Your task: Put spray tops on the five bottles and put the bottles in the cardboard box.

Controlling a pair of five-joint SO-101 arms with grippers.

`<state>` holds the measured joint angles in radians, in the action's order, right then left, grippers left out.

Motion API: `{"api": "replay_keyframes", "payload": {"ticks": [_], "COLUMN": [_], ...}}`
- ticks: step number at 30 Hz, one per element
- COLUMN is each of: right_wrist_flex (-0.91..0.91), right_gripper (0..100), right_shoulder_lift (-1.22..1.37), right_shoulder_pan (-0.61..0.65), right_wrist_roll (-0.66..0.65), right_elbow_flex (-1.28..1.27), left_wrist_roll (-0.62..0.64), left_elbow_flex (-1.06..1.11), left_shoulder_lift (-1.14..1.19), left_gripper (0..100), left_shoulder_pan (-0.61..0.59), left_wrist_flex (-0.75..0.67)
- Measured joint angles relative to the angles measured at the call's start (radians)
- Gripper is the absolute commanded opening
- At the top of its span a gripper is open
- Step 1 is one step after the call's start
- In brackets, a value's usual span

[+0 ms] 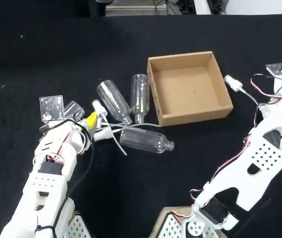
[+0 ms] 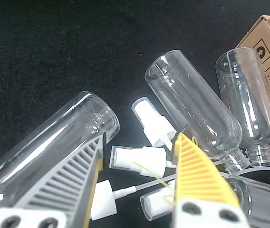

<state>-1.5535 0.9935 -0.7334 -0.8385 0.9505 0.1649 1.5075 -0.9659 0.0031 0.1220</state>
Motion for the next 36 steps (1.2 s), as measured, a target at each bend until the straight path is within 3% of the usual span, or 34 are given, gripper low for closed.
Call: {"api": "replay_keyframes", "payload": {"ticks": [14,24,36], "right_wrist_flex": [0.120,0.238,0.285], "right_gripper": [1.1,1.1,1.1], "right_shoulder_lift": [0.015,0.087,0.107], "right_shoulder_pan": [0.149,0.175,0.138], "right_wrist_roll": [0.014,0.014,0.201], "right_elbow_flex": [0.000,0.000,0.051], "left_wrist_roll": [0.000,0.000,0.000], "left_elbow_flex": [0.000,0.000,0.000], "left_shoulder_lift": [0.000,0.000,0.000], "left_gripper": [23,23,23], "left_shoulder_pan": [0.000,0.000,0.000], "left_wrist_flex": [0.000,0.000,0.000]}}
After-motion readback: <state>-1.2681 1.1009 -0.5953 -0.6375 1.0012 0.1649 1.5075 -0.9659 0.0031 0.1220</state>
